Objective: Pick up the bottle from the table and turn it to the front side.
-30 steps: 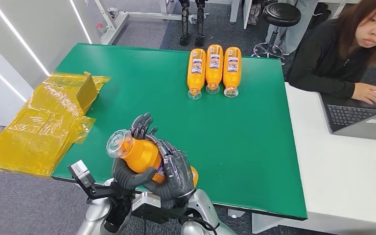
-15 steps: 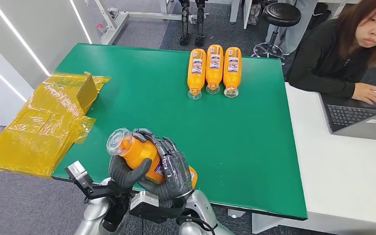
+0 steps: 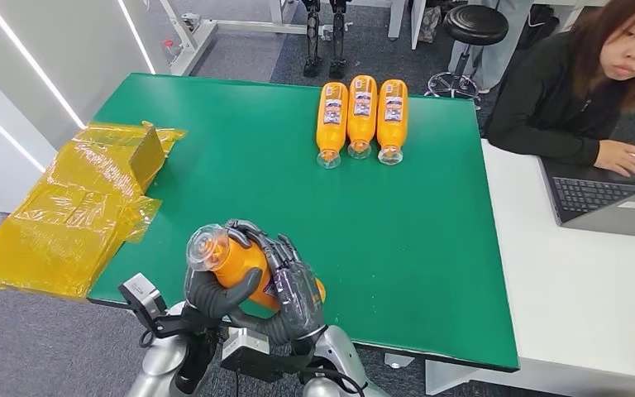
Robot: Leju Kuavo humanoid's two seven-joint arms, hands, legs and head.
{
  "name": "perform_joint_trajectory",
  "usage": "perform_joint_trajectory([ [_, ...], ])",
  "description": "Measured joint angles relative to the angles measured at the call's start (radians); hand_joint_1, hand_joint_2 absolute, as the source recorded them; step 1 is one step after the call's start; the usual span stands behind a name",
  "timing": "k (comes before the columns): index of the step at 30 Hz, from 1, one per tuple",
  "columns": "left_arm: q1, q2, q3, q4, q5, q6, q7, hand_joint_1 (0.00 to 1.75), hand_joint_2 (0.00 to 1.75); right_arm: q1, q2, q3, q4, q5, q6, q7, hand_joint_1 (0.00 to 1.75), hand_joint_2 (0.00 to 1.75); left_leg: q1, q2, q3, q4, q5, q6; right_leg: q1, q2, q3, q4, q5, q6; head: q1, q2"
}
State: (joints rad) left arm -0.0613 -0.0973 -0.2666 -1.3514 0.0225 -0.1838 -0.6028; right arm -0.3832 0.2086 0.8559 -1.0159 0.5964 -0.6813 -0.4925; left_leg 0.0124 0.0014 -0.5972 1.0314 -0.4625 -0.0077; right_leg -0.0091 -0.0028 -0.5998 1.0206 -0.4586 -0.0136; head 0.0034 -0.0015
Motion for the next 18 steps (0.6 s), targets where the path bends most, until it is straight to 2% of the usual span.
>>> perform_joint_trajectory([
  [2,-0.002,0.002,0.000,-0.005,-0.072,0.054,-0.014,1.75,1.75,0.000,0.002,-0.002,0.001,-0.001,-0.001,-0.007,0.00,1.75,0.000,0.000,0.000,0.000,0.000,0.000,0.000,0.000,0.000,0.000,0.000,0.000,0.000,0.000],
  [5,-0.015,0.016,-0.002,-0.017,-0.239,0.184,-0.037,1.75,1.75,-0.002,0.006,-0.004,0.005,-0.002,-0.001,-0.015,0.00,1.75,0.000,0.000,0.000,0.000,0.000,0.000,0.000,0.000,0.000,0.000,0.000,0.000,0.000,0.000],
  [9,-0.067,0.047,0.014,-0.026,-0.370,0.324,-0.048,1.75,1.75,0.007,0.008,-0.009,0.013,-0.004,-0.001,-0.067,0.00,1.75,0.001,0.000,0.000,0.000,0.000,-0.001,0.000,0.000,0.000,0.001,0.000,0.000,0.000,0.000],
  [13,-0.116,0.074,0.033,-0.026,-0.442,0.402,-0.058,1.75,1.75,0.012,0.008,-0.017,0.017,-0.002,-0.002,-0.103,0.00,1.75,0.001,0.000,0.000,0.000,0.001,-0.001,0.000,0.000,0.000,0.001,0.000,0.000,0.000,0.000],
  [18,-0.165,0.102,0.035,-0.019,-0.507,0.464,-0.059,1.75,1.75,0.013,0.007,-0.020,0.019,-0.004,-0.002,-0.110,0.00,1.75,0.000,0.000,0.000,0.000,0.001,-0.001,0.000,0.000,0.000,0.001,0.000,0.000,0.000,0.000],
])
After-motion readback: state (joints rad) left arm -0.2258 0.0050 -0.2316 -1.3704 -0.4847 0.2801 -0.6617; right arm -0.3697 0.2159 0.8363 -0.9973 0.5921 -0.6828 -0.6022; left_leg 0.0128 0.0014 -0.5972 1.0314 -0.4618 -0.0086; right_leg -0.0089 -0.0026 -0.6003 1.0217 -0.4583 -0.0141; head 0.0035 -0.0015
